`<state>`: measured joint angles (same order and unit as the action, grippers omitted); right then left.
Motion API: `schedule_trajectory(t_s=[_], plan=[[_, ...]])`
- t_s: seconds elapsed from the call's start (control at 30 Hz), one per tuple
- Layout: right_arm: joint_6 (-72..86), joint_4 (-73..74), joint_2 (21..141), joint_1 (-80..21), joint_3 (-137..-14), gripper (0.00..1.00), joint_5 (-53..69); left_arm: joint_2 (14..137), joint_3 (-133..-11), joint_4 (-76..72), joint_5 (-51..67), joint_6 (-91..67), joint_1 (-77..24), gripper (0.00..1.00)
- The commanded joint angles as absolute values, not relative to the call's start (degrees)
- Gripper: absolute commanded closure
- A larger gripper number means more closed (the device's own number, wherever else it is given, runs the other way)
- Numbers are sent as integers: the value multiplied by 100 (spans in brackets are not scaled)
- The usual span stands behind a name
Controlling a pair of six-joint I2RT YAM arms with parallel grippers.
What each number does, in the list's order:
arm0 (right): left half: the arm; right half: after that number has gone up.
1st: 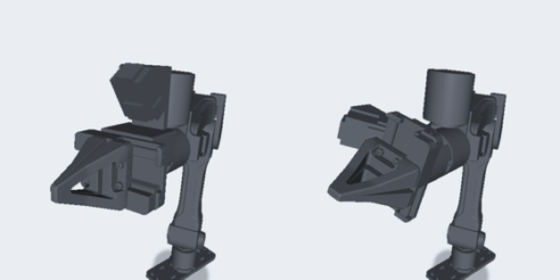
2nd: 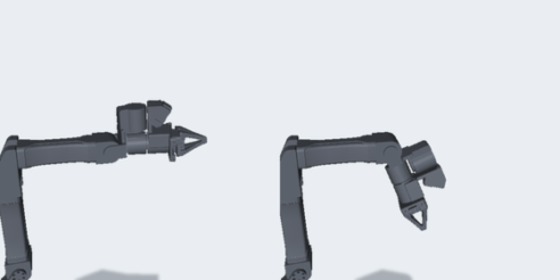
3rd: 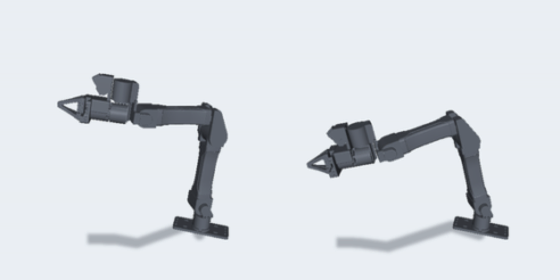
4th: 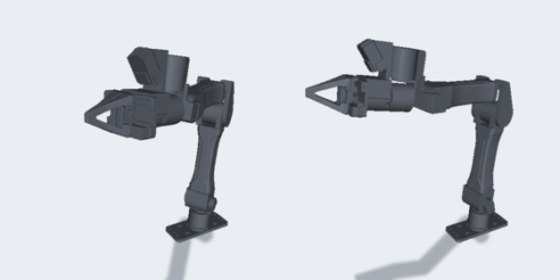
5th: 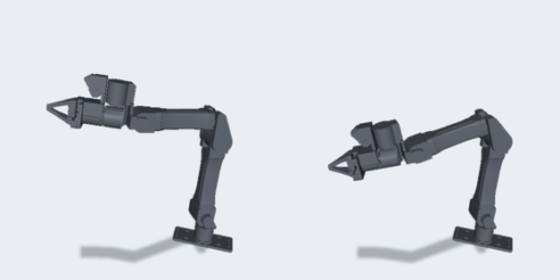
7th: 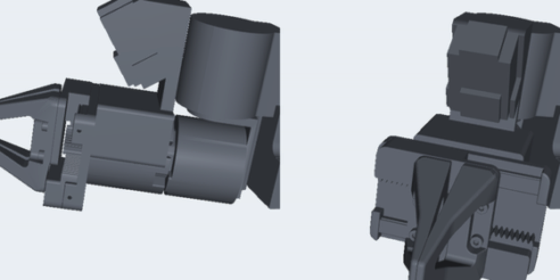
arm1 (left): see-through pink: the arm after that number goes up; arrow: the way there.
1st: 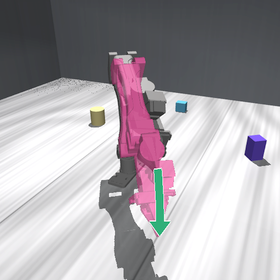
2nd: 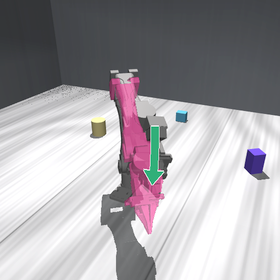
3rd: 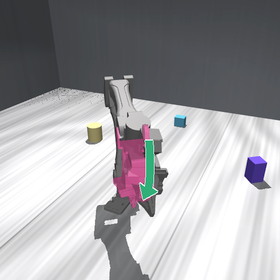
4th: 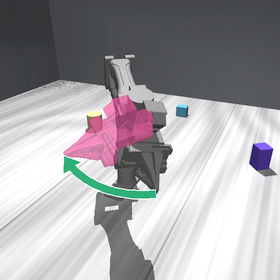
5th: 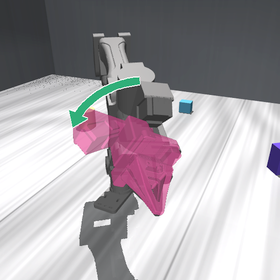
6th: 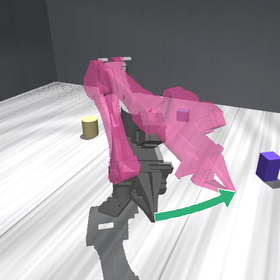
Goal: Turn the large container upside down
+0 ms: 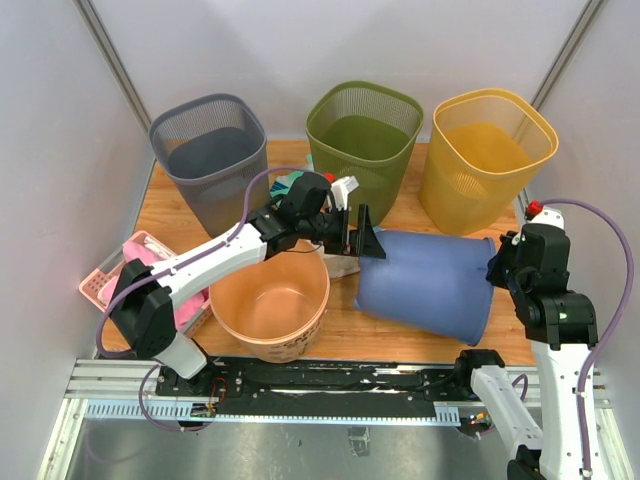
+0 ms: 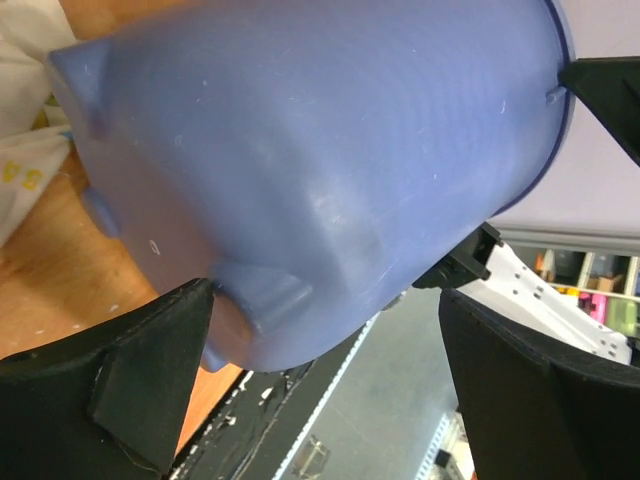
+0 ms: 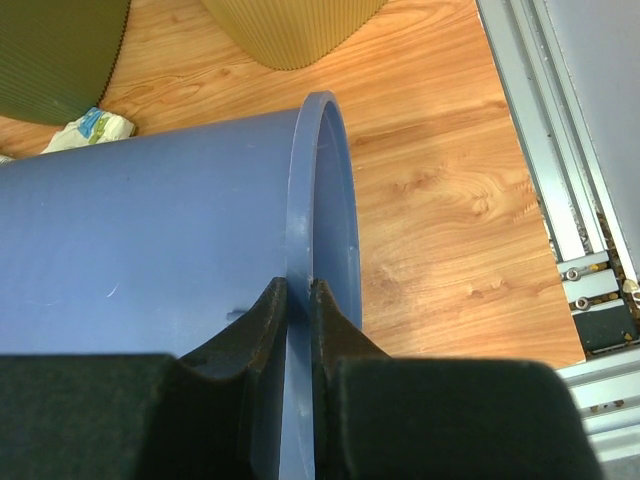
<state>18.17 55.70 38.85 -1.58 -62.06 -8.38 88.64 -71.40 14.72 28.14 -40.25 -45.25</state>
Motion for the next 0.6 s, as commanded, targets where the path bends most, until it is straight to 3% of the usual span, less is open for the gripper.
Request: schedule_trajectory(t_s=[0.0, 0.33, 0.57], plan=[[1881, 5975, 3903, -168, -6139, 100, -766, 8935, -7614, 1810, 2526, -3508, -4651, 1], [1927, 6021, 3885, -149, -6122, 100, -756, 9300, -7577, 2201, 2480, -3131, -4711, 1], [1935, 5998, 3911, -136, -6126, 100, -721, 9221, -7277, 1496, 3093, -3408, -4708, 1]])
